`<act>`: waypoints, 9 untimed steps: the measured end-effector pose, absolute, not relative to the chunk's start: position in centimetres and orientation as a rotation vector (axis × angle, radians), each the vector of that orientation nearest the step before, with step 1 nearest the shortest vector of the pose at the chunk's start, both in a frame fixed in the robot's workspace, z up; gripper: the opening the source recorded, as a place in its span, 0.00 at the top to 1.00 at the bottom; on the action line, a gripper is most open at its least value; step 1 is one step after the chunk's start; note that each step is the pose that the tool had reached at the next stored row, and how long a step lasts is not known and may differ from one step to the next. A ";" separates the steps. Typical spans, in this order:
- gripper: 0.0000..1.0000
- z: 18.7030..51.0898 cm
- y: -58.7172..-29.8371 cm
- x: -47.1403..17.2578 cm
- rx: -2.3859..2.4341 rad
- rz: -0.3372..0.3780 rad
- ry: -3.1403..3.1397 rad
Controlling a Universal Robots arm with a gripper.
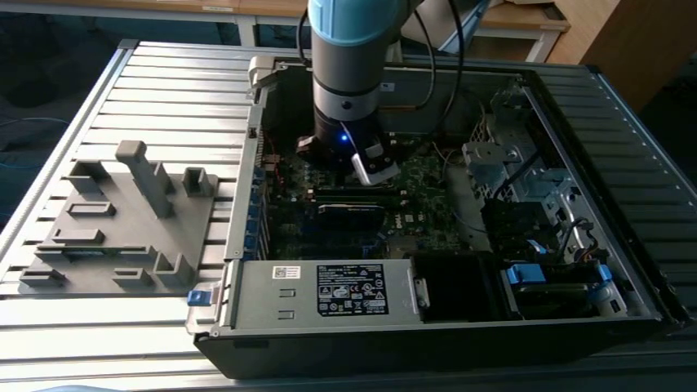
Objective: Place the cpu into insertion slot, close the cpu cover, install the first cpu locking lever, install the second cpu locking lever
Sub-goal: 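Install the second cpu locking lever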
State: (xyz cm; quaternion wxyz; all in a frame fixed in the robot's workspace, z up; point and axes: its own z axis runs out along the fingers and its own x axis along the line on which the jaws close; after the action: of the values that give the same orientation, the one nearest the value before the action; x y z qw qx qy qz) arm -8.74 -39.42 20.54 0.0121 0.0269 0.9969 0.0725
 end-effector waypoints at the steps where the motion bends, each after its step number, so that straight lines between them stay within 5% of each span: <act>1: 0.89 20.6 -39.5 -8.7 0.084 0.226 3.108; 9: 0.89 20.6 -40.0 -8.7 0.084 0.226 3.108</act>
State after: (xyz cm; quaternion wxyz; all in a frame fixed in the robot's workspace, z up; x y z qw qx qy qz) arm -8.68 -40.02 20.59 0.0121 0.0269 0.9969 0.0724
